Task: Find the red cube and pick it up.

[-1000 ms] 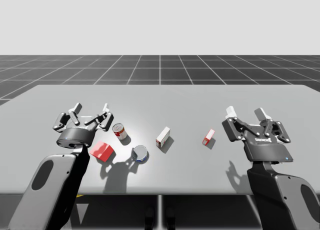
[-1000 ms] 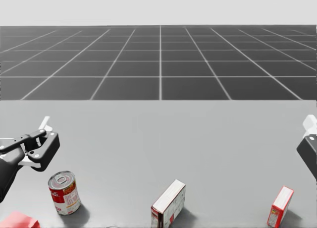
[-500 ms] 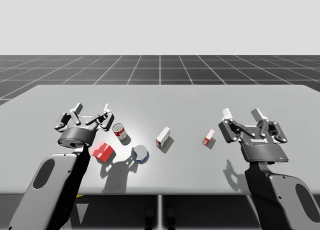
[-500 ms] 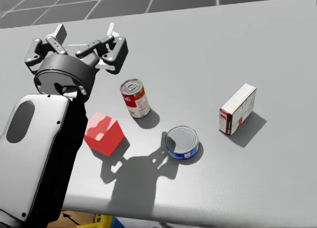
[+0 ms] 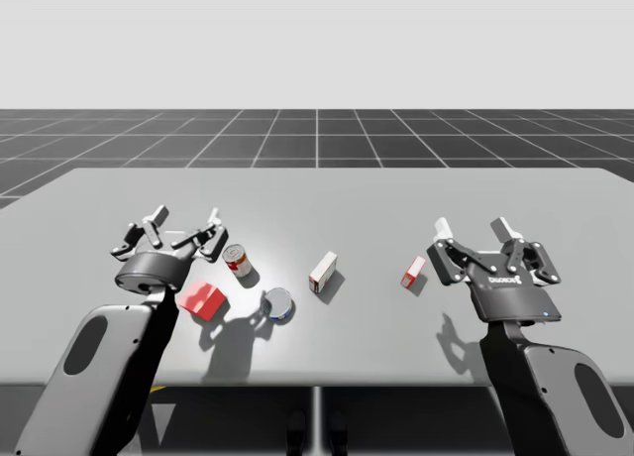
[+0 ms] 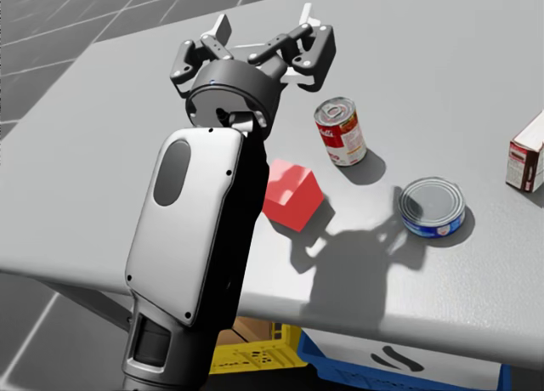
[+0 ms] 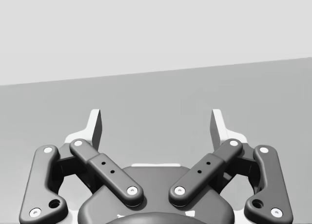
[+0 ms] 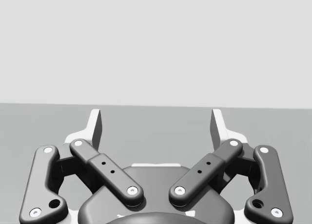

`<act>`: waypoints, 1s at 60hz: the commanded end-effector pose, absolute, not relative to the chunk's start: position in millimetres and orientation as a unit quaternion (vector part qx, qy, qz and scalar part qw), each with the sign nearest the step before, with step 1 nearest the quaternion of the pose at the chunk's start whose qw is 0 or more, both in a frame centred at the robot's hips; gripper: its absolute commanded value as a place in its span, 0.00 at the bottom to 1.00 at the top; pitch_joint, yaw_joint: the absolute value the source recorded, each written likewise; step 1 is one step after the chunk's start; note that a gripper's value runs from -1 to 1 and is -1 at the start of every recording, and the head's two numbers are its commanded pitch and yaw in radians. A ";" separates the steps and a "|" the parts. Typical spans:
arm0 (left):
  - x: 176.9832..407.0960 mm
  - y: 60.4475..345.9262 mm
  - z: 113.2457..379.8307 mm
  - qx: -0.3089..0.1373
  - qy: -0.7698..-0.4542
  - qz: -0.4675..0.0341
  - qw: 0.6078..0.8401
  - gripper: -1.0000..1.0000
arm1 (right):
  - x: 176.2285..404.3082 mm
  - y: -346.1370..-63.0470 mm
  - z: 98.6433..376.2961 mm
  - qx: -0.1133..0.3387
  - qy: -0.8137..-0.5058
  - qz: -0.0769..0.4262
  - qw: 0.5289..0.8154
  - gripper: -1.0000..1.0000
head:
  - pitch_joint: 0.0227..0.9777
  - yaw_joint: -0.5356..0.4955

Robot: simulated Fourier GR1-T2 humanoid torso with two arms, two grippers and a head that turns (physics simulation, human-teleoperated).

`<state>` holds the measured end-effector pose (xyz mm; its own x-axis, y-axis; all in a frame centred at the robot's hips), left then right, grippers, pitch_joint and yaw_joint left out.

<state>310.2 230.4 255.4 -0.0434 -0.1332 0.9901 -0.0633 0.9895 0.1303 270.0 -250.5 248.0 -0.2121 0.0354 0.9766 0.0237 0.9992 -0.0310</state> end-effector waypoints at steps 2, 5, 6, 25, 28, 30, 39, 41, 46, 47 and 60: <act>299.3 223.5 261.7 0.043 -0.700 -0.047 0.711 0.00 | 269.9 -252.1 248.2 -0.029 -0.782 0.006 0.623 0.00 | 0.91 0.99; 290.2 223.3 265.6 0.032 -0.689 -0.060 0.721 0.00 | 270.0 -252.2 247.9 -0.031 -0.781 0.006 0.623 0.00 | 0.91 0.98; 287.3 223.8 266.5 0.034 -0.687 -0.068 0.722 0.00 | 269.8 -252.0 248.0 -0.031 -0.781 0.006 0.623 0.00 | 0.90 0.98; 228.9 249.0 269.8 0.067 -0.664 -0.141 0.731 0.00 | 271.2 -252.4 247.7 -0.043 -0.784 0.007 0.619 0.00 | 0.89 0.98; 224.0 251.7 266.9 0.065 -0.659 -0.146 0.735 0.00 | 271.2 -252.6 247.8 -0.044 -0.784 0.007 0.619 0.00 | 0.89 0.98; 217.5 255.2 263.4 0.058 -0.652 -0.152 0.741 0.00 | 271.5 -252.9 247.9 -0.046 -0.785 0.007 0.618 0.00 | 0.89 0.98; 202.0 265.7 253.5 0.050 -0.639 -0.161 0.750 0.00 | 272.3 -253.3 247.5 -0.050 -0.785 0.008 0.617 0.00 | 0.89 0.98; 198.2 269.7 251.0 0.044 -0.634 -0.164 0.754 0.00 | 272.6 -253.5 247.4 -0.051 -0.785 0.008 0.617 0.00 | 0.89 0.98; 192.0 276.1 244.8 0.032 -0.621 -0.169 0.765 0.00 | 273.0 -254.0 247.4 -0.053 -0.786 0.008 0.616 0.00 | 0.89 0.97; 190.3 277.9 242.8 0.026 -0.617 -0.170 0.768 0.00 | 273.0 -254.1 247.5 -0.054 -0.786 0.007 0.616 0.00 | 0.89 0.97; 181.6 293.6 217.5 -0.013 -0.591 -0.170 0.788 0.00 | 273.4 -254.2 247.3 -0.055 -0.787 0.007 0.615 0.00 | 0.89 0.97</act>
